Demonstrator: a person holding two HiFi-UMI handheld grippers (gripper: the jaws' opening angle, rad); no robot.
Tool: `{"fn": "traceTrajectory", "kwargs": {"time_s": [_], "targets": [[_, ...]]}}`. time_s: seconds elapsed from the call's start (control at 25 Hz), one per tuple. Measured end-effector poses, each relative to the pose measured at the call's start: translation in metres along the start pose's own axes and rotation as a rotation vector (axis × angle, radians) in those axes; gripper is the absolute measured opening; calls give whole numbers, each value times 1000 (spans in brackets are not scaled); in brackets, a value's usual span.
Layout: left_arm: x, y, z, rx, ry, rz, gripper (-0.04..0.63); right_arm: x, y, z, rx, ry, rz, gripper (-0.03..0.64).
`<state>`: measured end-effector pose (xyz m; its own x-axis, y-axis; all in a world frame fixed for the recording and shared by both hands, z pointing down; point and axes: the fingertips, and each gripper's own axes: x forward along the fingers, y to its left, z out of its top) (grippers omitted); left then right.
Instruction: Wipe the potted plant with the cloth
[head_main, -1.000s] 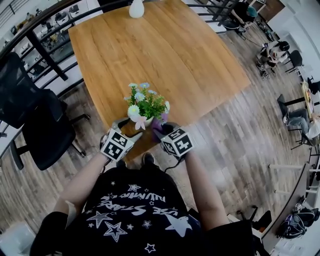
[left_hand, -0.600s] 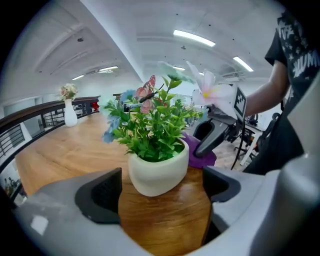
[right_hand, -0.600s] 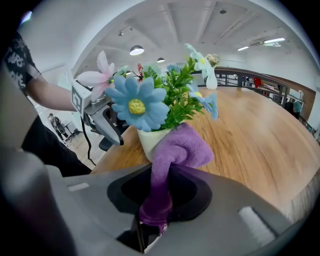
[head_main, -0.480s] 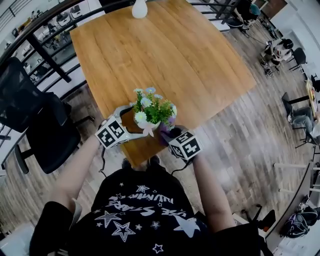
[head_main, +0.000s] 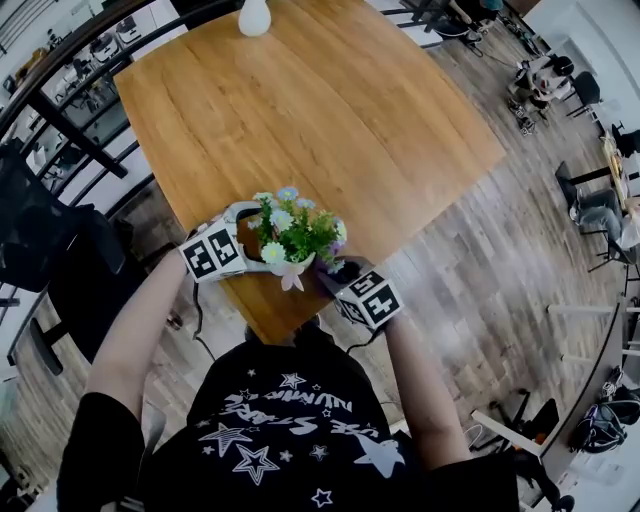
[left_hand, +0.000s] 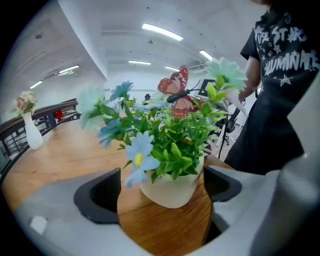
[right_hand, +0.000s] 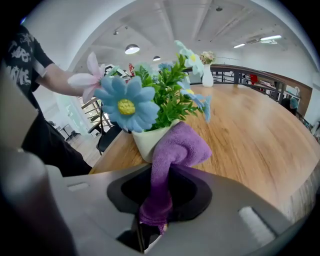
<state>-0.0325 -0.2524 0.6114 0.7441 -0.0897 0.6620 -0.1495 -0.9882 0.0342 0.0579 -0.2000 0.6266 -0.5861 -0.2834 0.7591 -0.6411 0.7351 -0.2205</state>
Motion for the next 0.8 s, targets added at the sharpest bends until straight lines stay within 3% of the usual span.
{"fn": "traceTrajectory", "kwargs": {"time_s": [0.28,0.4,0.8], "targets": [[10,-2,2,-21,13,-139,520,2,-5,-1,26,-5,-4,89],[12,-4,6,-37,-2,-176,448,4,-10,1,36,-6,-16,89],[14,-3,9,-108,-34,-99,446,6,-18,8,29,-8,-55,89]]}}
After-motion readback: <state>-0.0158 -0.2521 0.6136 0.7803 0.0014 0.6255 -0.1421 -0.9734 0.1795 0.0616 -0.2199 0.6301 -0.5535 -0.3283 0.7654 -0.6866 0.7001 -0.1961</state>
